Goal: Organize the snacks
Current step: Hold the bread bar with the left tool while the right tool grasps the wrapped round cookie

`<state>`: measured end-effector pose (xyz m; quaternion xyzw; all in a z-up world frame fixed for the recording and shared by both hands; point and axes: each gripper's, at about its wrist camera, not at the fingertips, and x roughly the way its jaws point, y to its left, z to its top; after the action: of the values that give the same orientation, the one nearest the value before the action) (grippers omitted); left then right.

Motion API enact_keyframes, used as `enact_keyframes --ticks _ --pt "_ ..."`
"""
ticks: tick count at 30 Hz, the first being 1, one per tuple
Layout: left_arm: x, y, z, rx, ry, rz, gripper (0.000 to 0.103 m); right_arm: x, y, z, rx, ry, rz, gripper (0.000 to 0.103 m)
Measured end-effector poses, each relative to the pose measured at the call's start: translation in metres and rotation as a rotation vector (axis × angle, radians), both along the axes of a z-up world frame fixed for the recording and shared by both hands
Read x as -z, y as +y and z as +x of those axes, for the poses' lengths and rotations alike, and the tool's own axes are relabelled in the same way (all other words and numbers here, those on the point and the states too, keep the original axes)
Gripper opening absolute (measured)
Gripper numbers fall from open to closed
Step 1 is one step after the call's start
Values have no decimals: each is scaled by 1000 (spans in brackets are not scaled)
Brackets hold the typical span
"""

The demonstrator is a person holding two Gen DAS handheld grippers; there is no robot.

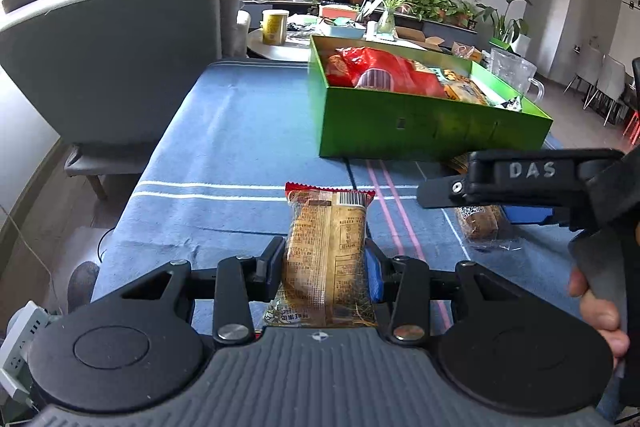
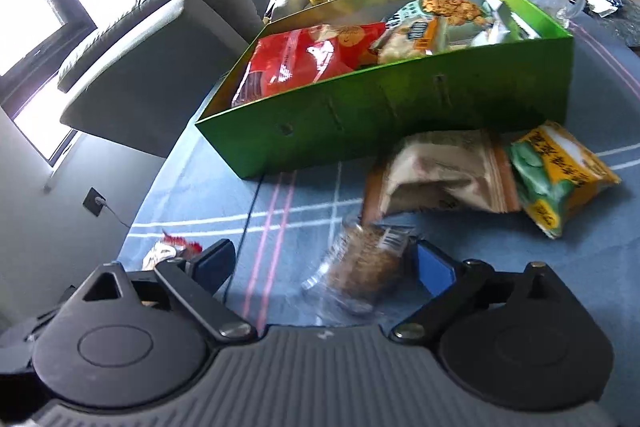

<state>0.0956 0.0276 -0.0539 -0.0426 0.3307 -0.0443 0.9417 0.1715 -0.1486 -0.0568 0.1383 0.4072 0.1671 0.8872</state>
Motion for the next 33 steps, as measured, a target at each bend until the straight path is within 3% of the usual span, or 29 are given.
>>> enact_keyframes --ticks 6,11,17,23,29,33 --pt "0 1 -2 -15 4 -1 38 4 21 -9 -59 -69 -146 79" --pt "-2 -1 -4 -13 1 0 38 5 12 -13 -21 -117 -212 79" --pt "-7 -3 -9 -24 -9 5 38 5 -12 -25 -43 -127 -169 78" --pt "-14 -17 -12 5 -33 15 38 1 -40 -42 -36 -91 -65 78" --pt "-21 -32 -14 43 -52 23 38 -16 -51 -52 -32 -149 -20 78" --pt "-22 -36 -14 46 -51 29 38 -18 -49 -57 -32 -164 -72 79"
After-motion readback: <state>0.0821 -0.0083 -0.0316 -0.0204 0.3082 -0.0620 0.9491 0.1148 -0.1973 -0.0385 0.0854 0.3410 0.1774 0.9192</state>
